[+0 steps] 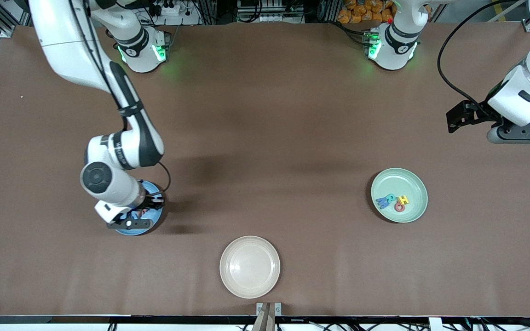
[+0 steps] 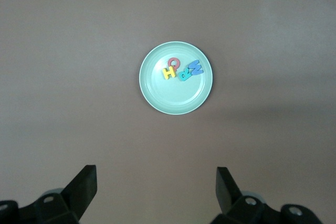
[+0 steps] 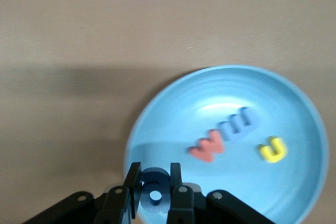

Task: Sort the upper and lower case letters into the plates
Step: 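Open the right gripper to drop the a onto the blue plate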

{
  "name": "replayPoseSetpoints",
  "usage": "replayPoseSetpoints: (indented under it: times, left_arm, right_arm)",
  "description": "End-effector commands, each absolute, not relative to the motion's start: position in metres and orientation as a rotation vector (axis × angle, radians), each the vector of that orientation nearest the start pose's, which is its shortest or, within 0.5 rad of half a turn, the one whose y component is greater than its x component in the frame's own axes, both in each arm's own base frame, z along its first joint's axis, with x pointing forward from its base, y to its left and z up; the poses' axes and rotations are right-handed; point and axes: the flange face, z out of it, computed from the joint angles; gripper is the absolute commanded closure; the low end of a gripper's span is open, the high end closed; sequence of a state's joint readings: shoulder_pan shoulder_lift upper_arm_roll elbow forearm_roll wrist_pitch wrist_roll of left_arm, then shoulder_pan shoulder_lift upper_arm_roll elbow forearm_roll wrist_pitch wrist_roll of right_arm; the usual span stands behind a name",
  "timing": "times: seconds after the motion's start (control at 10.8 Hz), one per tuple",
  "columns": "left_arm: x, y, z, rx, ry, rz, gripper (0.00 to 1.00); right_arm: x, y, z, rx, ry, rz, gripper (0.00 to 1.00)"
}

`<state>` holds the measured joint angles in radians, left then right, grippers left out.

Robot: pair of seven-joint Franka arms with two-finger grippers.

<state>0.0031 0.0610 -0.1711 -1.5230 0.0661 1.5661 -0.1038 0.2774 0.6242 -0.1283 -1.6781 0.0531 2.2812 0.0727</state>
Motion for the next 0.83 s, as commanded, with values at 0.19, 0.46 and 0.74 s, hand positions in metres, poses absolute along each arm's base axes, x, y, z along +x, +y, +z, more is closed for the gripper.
replayPoseSetpoints:
  times: [0.19, 0.46, 0.74]
  left_arm:
    - [0.558, -0.075, 0.614, -3.097, 0.094, 0.06, 0.0]
    - [0.557, -0.074, 0.617, -3.098, 0.092, 0.054, 0.0]
    - [0.554, -0.074, 0.619, -3.098, 0.101, 0.049, 0.0]
  right_arm:
    - [0.668, 0.06, 0.237, -3.163, -0.219, 0.068, 0.0]
    - [0.663, 0.068, 0.246, -3.157, -0.224, 0.097, 0.0]
    - [0.639, 0.053, 0.269, -3.142, -0.294, 0.09, 0.0]
